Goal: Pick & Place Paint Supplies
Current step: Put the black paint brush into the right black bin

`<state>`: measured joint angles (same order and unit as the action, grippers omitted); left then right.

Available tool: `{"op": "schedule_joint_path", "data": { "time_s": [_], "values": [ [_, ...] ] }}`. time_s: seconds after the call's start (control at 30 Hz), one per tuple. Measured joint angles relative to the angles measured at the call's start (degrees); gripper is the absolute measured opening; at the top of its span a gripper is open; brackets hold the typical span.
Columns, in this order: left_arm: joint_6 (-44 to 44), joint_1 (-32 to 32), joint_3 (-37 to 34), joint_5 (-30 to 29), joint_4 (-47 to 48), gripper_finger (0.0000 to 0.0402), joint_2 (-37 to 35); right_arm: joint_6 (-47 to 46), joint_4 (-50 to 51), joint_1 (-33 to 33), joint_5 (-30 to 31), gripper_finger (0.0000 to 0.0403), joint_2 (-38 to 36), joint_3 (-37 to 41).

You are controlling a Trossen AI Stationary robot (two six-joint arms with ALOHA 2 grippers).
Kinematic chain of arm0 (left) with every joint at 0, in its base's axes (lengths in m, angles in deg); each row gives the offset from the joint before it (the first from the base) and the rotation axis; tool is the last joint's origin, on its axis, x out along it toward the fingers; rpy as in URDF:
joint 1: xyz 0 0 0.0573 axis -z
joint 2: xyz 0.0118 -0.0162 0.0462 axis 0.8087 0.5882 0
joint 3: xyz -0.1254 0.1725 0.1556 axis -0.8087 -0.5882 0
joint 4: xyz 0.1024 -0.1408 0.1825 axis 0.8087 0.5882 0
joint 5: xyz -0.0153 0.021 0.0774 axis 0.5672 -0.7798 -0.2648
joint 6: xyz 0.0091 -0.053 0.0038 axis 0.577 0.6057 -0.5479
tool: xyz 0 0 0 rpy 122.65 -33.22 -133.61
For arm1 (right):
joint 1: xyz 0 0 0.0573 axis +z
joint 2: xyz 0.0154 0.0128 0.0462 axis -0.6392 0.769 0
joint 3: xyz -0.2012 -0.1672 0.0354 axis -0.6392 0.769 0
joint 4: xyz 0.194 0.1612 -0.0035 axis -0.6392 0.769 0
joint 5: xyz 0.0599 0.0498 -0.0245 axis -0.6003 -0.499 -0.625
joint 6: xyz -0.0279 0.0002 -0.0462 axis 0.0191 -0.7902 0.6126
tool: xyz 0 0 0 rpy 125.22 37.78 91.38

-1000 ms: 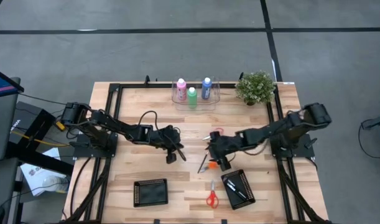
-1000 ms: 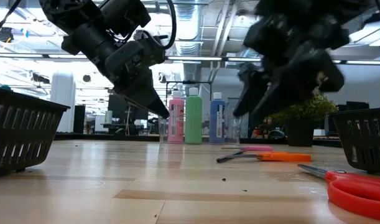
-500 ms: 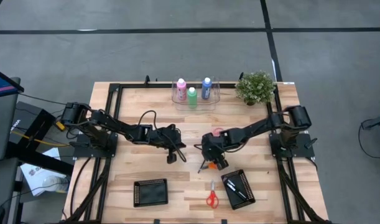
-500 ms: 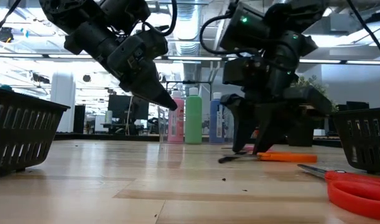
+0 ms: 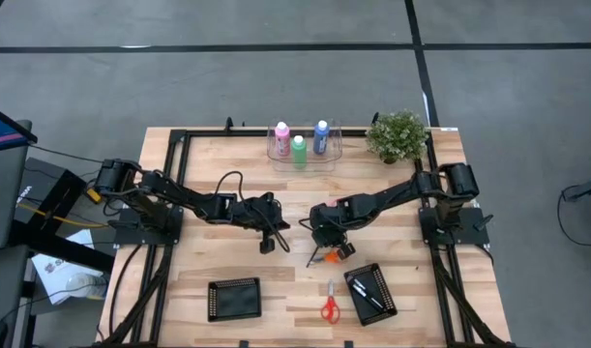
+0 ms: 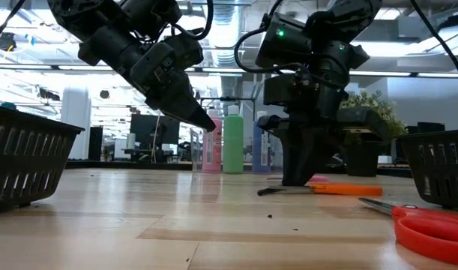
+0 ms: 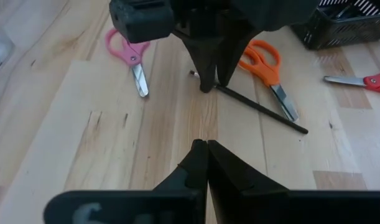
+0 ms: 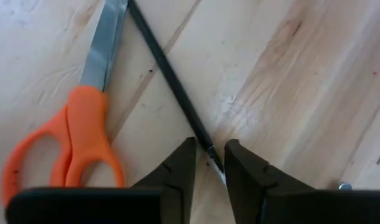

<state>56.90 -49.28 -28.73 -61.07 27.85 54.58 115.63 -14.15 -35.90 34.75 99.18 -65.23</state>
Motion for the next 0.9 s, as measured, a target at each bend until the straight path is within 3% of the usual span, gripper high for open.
{"op": "schedule_joint_path", "data": {
  "time_s": [0.33,0.9],
  "values": [
    [0.0,0.0,0.0,0.0,-0.2,0.0000,0.0,3.0,4.1,0.5,-0.3,0.0007,2.9,-2.6],
    [-1.1,0.0,0.0,-0.3,-0.4,0.0000,0.0,-0.4,2.2,2.9,1.4,0.0001,1.1,-3.5]
  ]
}}
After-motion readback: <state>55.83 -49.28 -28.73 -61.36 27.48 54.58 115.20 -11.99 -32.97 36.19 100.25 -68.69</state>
